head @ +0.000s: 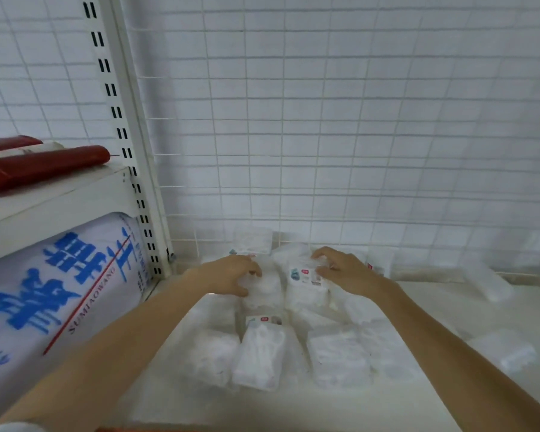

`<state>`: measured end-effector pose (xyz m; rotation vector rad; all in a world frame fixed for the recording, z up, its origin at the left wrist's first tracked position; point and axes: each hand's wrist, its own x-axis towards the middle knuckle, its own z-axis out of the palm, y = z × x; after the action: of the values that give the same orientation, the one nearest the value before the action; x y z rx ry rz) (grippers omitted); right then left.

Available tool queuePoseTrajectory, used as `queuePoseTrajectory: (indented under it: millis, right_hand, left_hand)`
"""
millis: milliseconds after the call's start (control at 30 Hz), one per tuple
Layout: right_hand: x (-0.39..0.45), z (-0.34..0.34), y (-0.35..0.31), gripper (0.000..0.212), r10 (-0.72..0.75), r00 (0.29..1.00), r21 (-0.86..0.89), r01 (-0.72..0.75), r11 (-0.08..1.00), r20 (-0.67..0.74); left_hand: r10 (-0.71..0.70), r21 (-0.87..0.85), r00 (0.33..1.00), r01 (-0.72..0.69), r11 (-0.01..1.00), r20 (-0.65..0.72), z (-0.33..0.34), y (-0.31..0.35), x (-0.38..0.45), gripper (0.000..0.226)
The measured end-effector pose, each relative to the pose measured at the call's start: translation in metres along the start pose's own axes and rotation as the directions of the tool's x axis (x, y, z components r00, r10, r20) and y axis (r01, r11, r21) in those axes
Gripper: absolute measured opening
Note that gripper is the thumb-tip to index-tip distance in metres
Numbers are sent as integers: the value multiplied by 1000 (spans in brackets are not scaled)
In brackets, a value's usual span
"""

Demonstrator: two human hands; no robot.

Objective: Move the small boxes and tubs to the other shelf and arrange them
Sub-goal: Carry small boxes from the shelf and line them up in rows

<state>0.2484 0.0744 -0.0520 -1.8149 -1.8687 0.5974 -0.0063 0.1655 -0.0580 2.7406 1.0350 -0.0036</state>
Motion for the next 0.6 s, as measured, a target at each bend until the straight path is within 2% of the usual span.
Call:
queuePoseTrajectory:
  millis: [67, 167, 267, 367, 500, 600]
  right_hand:
    - [-3, -1, -1, 28, 11, 1000, 70, -9, 997, -26]
    - [-6, -1, -3, 29, 98, 993, 175, -85, 981, -67]
    - [-9, 1, -4, 29, 184, 978, 241, -157, 958, -96]
    - [-11, 4, -3, 30, 214, 971, 358, -164, 919, -103]
    - [-9, 8, -5, 26, 214, 973, 392, -162, 906, -91]
    - [-8, 11, -1, 53, 190, 980, 277, -167, 946, -59]
  left_hand:
    - [3, -85, 1000, -5, 996, -26, -2, -5, -1, 44]
    - [-35, -245, 987, -4, 969, -155, -2, -10, -1, 40]
    - [-109, -521, 966, -31, 853, -235, -2, -11, -2, 25]
    - [-150, -715, 974, -16, 699, -168, -4, -2, -5, 19]
    - [-207, -811, 972, 30, 584, -113, -5, 7, -5, 26]
    - [-245, -833, 965, 60, 550, -92, -4, 6, -5, 27]
